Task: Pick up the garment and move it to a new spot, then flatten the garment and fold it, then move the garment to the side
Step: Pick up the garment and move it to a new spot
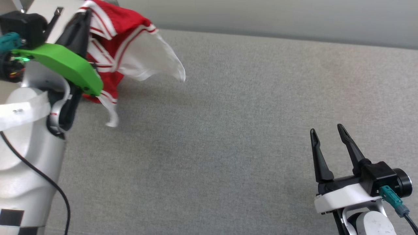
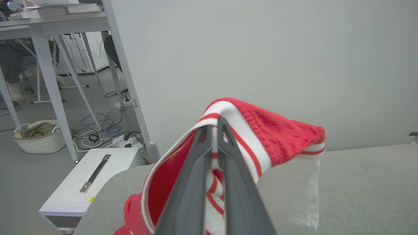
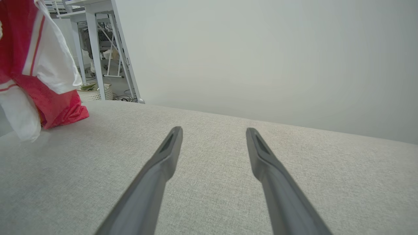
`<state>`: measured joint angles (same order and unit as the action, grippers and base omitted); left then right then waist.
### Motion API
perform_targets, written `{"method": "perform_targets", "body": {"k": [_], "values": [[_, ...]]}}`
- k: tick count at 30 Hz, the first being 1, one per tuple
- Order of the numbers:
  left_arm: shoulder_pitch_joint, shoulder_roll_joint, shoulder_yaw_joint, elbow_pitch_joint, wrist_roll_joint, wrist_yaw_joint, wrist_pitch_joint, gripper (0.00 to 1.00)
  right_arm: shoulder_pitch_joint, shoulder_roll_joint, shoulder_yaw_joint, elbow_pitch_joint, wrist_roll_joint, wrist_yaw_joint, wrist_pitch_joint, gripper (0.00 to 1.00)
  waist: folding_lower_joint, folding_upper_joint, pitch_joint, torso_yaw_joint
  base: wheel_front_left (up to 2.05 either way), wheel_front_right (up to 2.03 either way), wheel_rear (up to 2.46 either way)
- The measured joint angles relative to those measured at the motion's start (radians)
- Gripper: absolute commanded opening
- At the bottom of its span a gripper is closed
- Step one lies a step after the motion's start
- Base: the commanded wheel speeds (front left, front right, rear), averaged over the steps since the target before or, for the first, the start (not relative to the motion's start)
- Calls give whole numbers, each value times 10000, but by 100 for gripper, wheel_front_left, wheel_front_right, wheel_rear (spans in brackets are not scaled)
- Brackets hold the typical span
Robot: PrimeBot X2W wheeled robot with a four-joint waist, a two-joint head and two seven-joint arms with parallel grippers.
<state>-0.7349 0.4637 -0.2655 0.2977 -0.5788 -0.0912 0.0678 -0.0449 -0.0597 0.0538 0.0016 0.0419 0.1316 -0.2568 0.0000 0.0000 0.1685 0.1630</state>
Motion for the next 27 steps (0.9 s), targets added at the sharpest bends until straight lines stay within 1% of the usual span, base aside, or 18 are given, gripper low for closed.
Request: {"method": "perform_targets", "body": {"k": [6,11,13,16,20,25,27], "values": [[36,-550,-543,-819,102,90,75,0,73,52,-420,-17,33,0,0,100,0,0,-667,-244,0,0,0],[-74,-1091,-1126,-1103,173,58,184,0,79,82,-899,-96,29,0,-2,100,0,0,-893,-765,0,0,0],[-179,-1335,-1457,-1122,174,-33,228,0,79,81,-1187,-142,52,0,0,100,0,0,-913,-1010,0,0,0],[-261,-1816,-1973,-1078,167,-119,293,0,74,75,-1515,-196,73,0,0,100,0,0,-908,-1407,0,0,0],[-250,-2516,-2869,-681,169,-207,282,0,66,77,-1745,-240,73,0,0,100,0,0,-848,-1957,0,0,0],[-144,-3509,-4073,343,148,-282,104,0,44,77,-1908,-324,105,0,0,100,-1,1,-677,-2623,0,0,0],[-83,-3808,-4529,844,144,-293,-50,0,17,73,-1871,-336,150,0,0,100,0,1,-568,-2836,0,0,0]]}}
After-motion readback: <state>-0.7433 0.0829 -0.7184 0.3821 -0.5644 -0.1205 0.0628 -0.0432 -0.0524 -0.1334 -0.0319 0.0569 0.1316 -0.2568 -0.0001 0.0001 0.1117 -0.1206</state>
